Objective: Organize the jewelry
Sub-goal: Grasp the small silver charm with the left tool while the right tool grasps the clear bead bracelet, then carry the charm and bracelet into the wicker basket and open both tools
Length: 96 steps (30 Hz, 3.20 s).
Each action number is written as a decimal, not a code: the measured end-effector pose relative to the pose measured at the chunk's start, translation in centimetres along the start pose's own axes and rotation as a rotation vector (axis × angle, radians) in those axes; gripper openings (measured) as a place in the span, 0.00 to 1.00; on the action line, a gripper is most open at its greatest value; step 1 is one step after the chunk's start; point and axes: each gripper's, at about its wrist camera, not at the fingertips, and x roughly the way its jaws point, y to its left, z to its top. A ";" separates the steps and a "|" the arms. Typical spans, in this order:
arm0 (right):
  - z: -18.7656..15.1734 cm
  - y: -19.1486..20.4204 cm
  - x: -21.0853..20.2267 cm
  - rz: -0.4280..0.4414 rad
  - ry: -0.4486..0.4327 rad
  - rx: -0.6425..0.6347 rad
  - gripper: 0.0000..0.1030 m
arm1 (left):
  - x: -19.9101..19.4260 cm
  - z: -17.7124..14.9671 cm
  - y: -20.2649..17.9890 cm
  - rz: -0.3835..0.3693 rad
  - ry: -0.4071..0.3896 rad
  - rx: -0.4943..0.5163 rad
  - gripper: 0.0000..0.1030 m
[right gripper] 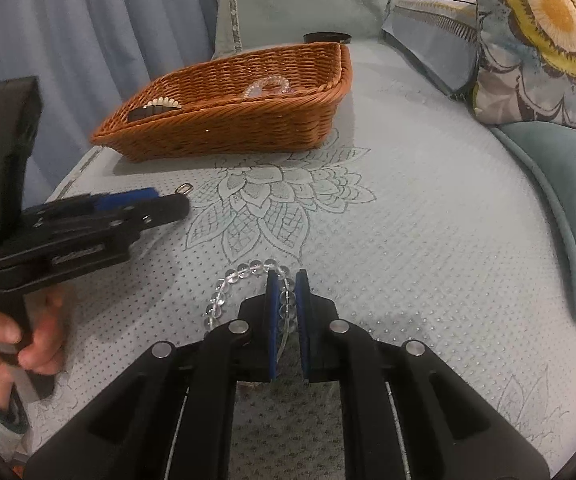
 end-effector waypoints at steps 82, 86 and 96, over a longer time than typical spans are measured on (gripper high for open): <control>17.5 -0.2 4.3 0.104 -0.147 0.114 0.48 | -3.3 8.4 4.0 -0.131 -0.361 -0.107 0.49; 16.8 0.2 0.4 0.085 -0.224 0.074 0.56 | -6.6 7.3 3.6 -0.113 -0.400 -0.091 0.56; 8.4 5.4 -10.0 -0.044 -0.437 -0.076 0.91 | -16.8 -0.9 1.8 0.118 -0.572 -0.051 0.82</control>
